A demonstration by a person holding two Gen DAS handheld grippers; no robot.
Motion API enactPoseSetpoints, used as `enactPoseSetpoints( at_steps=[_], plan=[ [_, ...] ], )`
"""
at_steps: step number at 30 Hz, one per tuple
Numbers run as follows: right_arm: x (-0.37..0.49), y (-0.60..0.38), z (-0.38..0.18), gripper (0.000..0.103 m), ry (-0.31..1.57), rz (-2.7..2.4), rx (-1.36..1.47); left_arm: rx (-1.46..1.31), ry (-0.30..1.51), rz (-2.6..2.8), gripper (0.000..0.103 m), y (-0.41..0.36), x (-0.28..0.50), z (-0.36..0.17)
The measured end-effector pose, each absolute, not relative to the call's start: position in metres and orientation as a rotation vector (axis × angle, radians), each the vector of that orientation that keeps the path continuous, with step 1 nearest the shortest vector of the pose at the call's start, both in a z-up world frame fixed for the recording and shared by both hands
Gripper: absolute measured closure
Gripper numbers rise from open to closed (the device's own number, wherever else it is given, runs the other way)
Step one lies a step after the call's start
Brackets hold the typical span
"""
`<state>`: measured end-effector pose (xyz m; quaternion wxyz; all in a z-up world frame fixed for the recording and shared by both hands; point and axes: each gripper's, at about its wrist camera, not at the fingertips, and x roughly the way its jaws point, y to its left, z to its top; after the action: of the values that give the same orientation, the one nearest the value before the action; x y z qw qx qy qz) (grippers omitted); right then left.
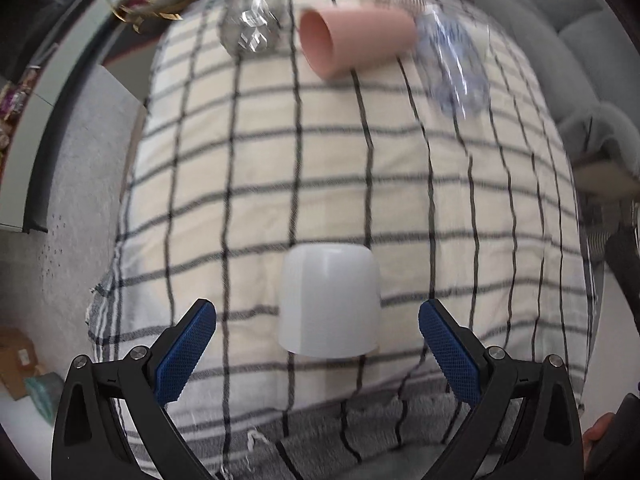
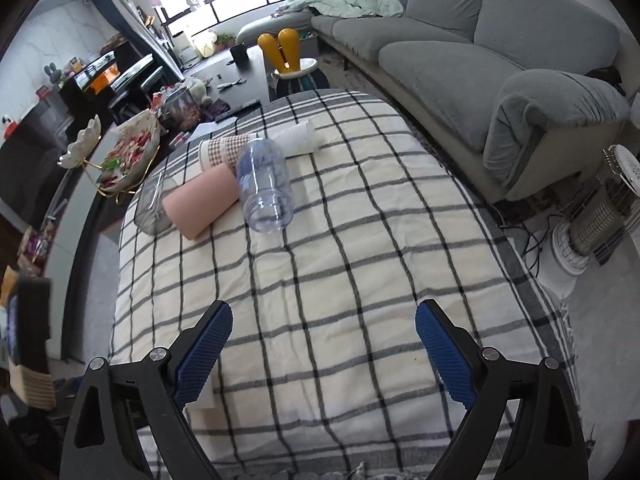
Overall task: Flip cup upside down
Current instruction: 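Grasp the white cup with the left gripper as the right gripper releases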
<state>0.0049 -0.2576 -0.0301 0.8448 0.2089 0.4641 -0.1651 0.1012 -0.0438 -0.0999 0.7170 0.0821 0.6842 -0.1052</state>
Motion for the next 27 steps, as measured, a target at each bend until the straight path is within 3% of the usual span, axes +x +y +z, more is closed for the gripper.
enactPoseSetpoints(
  at_steps=[5, 18, 24, 27],
  plan=[
    [0.012, -0.265, -0.03, 0.009, 0.979, -0.348, 0.452, 0.214, 1.694, -0.227, 0.0, -0.059, 0.114, -0.121],
    [0.027, -0.275, -0.048, 0.009, 1.007, -0.321, 0.546, 0.457, 1.858, -0.206, 0.0, -0.094, 0.14, -0.159],
    [0.035, -0.281, -0.061, 0.009, 1.036, -0.308, 0.593, 0.499, 1.924, -0.206, 0.006, -0.102, 0.145, -0.174],
    [0.038, -0.285, -0.068, 0.009, 1.049, -0.308, 0.619, 0.494, 1.965, -0.201, 0.016, -0.103, 0.144, -0.186]
  ],
)
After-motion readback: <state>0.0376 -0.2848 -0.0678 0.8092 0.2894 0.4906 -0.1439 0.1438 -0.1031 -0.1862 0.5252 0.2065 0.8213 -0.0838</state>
